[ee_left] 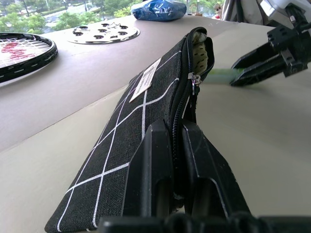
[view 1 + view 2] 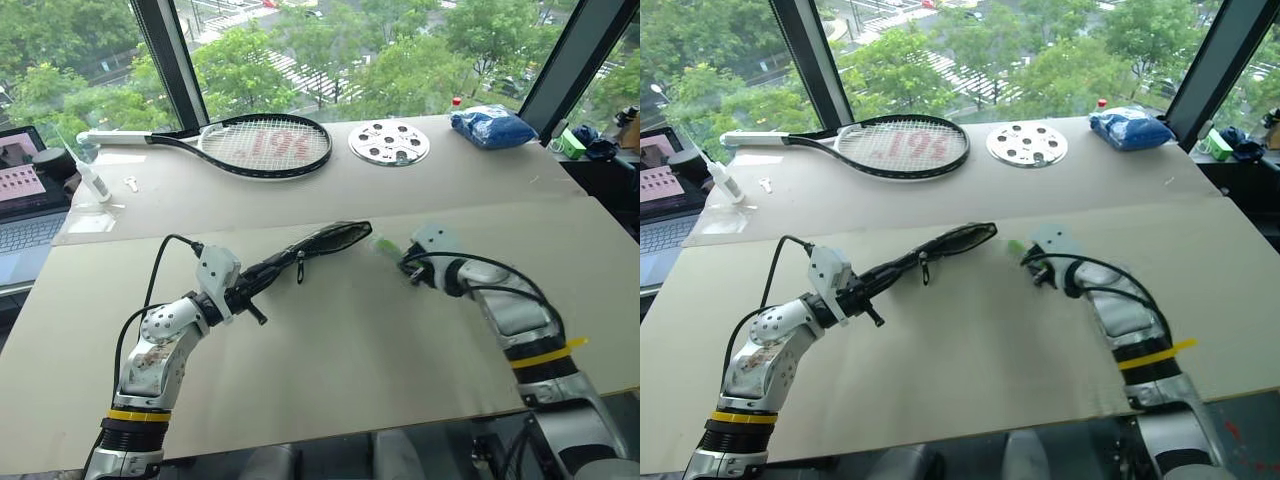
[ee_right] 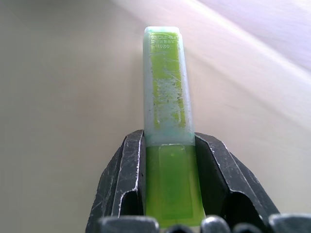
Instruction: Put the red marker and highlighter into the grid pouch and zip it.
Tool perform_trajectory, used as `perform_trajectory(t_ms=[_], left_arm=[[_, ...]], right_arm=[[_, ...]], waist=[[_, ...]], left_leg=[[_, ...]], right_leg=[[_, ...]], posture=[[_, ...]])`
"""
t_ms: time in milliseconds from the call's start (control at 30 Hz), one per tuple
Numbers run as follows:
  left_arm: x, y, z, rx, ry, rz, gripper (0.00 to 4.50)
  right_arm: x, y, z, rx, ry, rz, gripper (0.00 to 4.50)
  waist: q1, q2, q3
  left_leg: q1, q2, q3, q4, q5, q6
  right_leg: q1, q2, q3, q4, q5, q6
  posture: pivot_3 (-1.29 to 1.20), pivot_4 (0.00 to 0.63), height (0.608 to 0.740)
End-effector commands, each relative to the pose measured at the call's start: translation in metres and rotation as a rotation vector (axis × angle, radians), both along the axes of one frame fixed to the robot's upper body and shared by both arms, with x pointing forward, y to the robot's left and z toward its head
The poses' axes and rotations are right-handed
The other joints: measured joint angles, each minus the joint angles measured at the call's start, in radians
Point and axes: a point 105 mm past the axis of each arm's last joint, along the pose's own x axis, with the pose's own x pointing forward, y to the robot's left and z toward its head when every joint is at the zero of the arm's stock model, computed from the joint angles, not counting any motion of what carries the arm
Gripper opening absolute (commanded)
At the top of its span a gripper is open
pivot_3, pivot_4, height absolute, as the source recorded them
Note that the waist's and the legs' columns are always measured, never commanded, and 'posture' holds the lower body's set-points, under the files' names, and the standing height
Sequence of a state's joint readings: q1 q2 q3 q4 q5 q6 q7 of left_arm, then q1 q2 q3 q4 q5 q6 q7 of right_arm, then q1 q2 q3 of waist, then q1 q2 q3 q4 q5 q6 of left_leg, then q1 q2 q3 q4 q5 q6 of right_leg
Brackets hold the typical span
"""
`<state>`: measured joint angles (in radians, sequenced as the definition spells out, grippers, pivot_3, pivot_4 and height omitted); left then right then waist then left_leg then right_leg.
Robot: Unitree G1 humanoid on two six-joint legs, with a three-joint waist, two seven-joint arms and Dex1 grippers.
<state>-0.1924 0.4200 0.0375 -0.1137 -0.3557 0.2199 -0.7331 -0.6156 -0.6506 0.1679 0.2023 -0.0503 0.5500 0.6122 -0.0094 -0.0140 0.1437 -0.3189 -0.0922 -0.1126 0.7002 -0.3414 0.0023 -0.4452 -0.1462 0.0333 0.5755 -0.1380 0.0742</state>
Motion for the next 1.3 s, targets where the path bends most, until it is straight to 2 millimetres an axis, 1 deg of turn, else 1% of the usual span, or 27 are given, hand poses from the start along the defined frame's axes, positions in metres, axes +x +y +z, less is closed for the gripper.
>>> perform_trajectory(t_ms=[33,67,133,200,267,300,367,400,433,533,733,1033,1133,1200,1300], left_arm=[[0.0,-0.001,0.013,-0.006,-0.055,-0.01,0.0],[0.0,-0.001,0.013,-0.006,-0.054,-0.009,0.0],[0.0,-0.001,0.013,-0.006,-0.054,-0.01,0.0],[0.0,-0.001,0.013,-0.006,-0.054,-0.011,0.0],[0.0,-0.002,0.013,-0.006,-0.055,-0.012,0.0],[0.001,-0.002,0.013,-0.007,-0.055,-0.012,0.0],[0.0,-0.002,0.014,-0.007,-0.056,-0.013,0.0],[0.0,-0.002,0.014,-0.008,-0.057,-0.013,0.0],[0.0,-0.002,0.014,-0.008,-0.057,-0.013,0.0],[-0.001,-0.002,0.014,-0.008,-0.056,-0.013,0.0],[-0.002,-0.002,0.013,-0.006,-0.054,-0.013,0.0],[-0.004,-0.001,0.012,-0.005,-0.053,-0.01,0.0],[-0.004,-0.001,0.012,-0.005,-0.051,-0.013,0.0],[-0.003,-0.002,0.013,-0.004,-0.053,-0.016,0.0],[-0.002,-0.002,0.013,-0.004,-0.054,-0.016,0.0]], right_arm=[[0.006,-0.01,0.085,-0.163,-0.256,0.129,1.05],[0.003,-0.007,0.093,-0.187,-0.27,0.176,1.05],[-0.006,0.002,0.104,-0.207,-0.267,0.273,1.05],[-0.021,0.02,0.107,-0.23,-0.239,0.412,1.05],[-0.036,0.036,0.103,-0.258,-0.197,0.532,1.05],[-0.043,0.041,0.099,-0.278,-0.17,0.58,1.05],[-0.054,0.047,0.091,-0.325,-0.129,0.657,1.05],[-0.057,0.048,0.088,-0.347,-0.119,0.676,1.05],[-0.056,0.049,0.086,-0.368,-0.122,0.678,1.05],[-0.046,0.053,0.084,-0.42,-0.144,0.657,1.05],[-0.033,0.066,0.081,-0.428,-0.168,0.659,1.05],[-0.029,0.079,0.08,-0.445,-0.182,0.695,1.05],[-0.027,0.087,0.079,-0.455,-0.187,0.712,1.05],[-0.025,0.099,0.078,-0.469,-0.198,0.739,1.05],[-0.023,0.111,0.073,-0.494,-0.204,0.773,1.05]], waist=[[-0.004,0.001,0.001],[-0.007,0.001,0.001],[-0.013,0.0,0.001],[-0.019,0.0,0.001],[-0.021,0.0,0.001],[-0.019,0.0,0.001],[-0.014,0.0,0.001],[-0.01,0.0,0.001],[-0.005,0.0,0.001],[-0.003,-0.001,0.001],[-0.005,-0.001,0.001],[-0.004,-0.001,0.001],[-0.006,-0.001,0.001],[-0.007,-0.001,0.001],[-0.009,-0.001,0.001]], left_leg=[[-0.002,0.0,0.001,-0.001,0.0,0.0],[-0.003,0.001,0.002,-0.002,0.0,0.0],[-0.003,0.003,0.003,-0.005,0.0,-0.001],[-0.003,0.004,0.004,-0.006,0.0,-0.001],[-0.003,0.004,0.004,-0.006,-0.001,0.0],[-0.004,0.003,0.004,-0.006,-0.001,0.0],[-0.004,0.003,0.004,-0.005,-0.001,0.001],[-0.005,0.002,0.004,-0.005,-0.001,0.001],[-0.005,0.002,0.004,-0.005,-0.001,0.001],[-0.005,0.002,0.004,-0.005,-0.001,0.0],[-0.005,0.003,0.005,-0.005,-0.001,0.0],[-0.006,0.002,0.005,-0.005,-0.001,0.0],[-0.006,0.003,0.005,-0.005,-0.001,0.0],[-0.006,0.003,0.005,-0.005,-0.001,0.0],[-0.006,0.003,0.005,-0.005,-0.001,0.0]], right_leg=[[-0.003,0.0,0.001,0.0,0.0,0.0],[-0.005,0.0,0.001,0.0,0.0,0.0],[-0.008,0.001,0.0,0.0,0.0,-0.001],[-0.009,0.002,0.0,-0.002,0.0,-0.001],[-0.009,0.002,0.0,-0.003,0.0,-0.001],[-0.009,0.001,0.0,-0.004,0.0,0.0],[-0.009,0.001,0.0,-0.004,0.001,0.0],[-0.009,0.0,0.0,-0.004,0.001,0.0],[-0.009,0.0,0.0,-0.004,0.001,0.0],[-0.01,0.0,0.0,-0.004,0.001,0.0],[-0.011,0.001,0.0,-0.004,0.001,0.0],[-0.012,0.0,0.0,-0.005,0.001,0.0],[-0.012,0.001,0.0,-0.004,0.001,0.0],[-0.012,0.001,0.0,-0.004,0.001,0.0],[-0.013,0.001,0.0,-0.004,0.001,-0.001]], posture=[[0.0,0.15,0.74],[0.0,0.15,0.74],[0.0,0.15,0.74],[0.0,0.15,0.74],[0.0,0.15,0.74],[0.0,0.15,0.74],[0.0,0.15,0.74],[0.0,0.15,0.74],[0.0,0.15,0.74],[0.0,0.15,0.74],[0.0,0.15,0.74],[0.0,0.15,0.74],[0.0,0.15,0.74],[0.0,0.15,0.74],[0.0,0.15,0.74]])
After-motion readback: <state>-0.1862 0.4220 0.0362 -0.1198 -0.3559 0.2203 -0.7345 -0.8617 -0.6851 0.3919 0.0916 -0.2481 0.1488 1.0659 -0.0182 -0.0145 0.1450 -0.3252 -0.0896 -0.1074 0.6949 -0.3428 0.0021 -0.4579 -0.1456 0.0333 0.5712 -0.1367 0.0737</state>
